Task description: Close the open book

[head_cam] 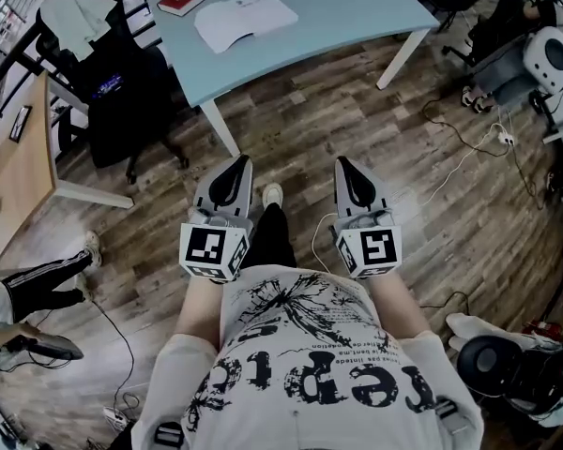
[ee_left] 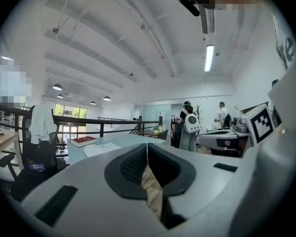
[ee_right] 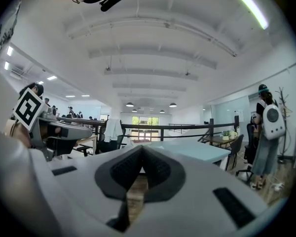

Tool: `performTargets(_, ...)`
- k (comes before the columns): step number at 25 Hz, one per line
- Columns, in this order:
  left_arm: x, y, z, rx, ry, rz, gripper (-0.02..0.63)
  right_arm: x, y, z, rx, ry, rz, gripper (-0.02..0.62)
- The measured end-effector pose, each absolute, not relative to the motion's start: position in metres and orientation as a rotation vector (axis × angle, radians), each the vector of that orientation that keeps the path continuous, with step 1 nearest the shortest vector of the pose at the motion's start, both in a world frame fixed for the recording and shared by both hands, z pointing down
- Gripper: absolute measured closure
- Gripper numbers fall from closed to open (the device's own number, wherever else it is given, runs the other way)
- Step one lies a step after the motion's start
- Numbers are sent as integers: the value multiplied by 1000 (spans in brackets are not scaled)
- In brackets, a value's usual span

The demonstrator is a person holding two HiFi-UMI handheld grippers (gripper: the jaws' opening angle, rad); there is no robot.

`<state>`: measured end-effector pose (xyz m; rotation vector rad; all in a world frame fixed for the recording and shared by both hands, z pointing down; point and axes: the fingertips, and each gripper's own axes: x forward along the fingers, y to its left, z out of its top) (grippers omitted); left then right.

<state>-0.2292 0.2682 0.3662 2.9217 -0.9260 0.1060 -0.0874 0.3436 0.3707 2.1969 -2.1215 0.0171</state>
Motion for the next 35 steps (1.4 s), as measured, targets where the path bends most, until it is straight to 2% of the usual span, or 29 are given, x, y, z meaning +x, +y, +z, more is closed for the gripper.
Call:
performTargets(18,-111,-58,349,2898,-898,75,584,33,22,357,2195,-2042,-22,584)
performTargets(28,-74,-149,368,2803,-986,108,584,72,-89,367,2086,-2149,12,584)
performTargets(35,-53,-204,368,2709,-1288,96,584,106,-173,375,1888,-2354,12,584)
